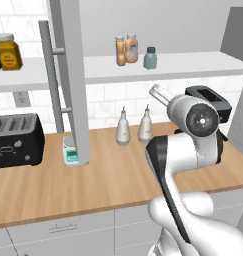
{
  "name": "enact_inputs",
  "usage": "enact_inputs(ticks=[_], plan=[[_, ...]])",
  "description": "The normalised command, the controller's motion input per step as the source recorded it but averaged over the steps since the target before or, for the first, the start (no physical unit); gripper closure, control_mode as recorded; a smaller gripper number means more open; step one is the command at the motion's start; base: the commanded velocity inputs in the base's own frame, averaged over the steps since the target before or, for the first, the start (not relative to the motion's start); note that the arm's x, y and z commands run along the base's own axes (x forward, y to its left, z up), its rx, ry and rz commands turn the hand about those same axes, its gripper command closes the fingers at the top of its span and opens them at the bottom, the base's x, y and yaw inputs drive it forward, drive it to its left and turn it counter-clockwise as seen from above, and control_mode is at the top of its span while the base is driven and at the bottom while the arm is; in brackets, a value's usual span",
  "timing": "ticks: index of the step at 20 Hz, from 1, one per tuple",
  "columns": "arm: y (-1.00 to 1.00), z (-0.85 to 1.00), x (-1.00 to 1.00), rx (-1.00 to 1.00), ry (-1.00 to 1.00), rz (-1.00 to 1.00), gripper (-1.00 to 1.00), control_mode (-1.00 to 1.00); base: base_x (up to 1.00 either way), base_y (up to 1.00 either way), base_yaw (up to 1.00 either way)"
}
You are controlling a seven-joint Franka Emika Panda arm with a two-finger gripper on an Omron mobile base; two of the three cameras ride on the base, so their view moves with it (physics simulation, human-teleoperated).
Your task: Put the shaker and condiment bottle from the counter next to their counterparts in the cabinet.
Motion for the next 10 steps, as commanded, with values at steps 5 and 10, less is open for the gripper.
enact_inputs(ticks=[5, 10], plan=[[-0.54, -0.39, -0.70, 0.09, 0.00, -0.18, -1.00, -1.00, 0.00, 0.00, 0.00], [-0.03, -0.62, -0.17, -0.04, 0.00, -0.03, -1.00, -1.00, 0.00, 0.00, 0.00]])
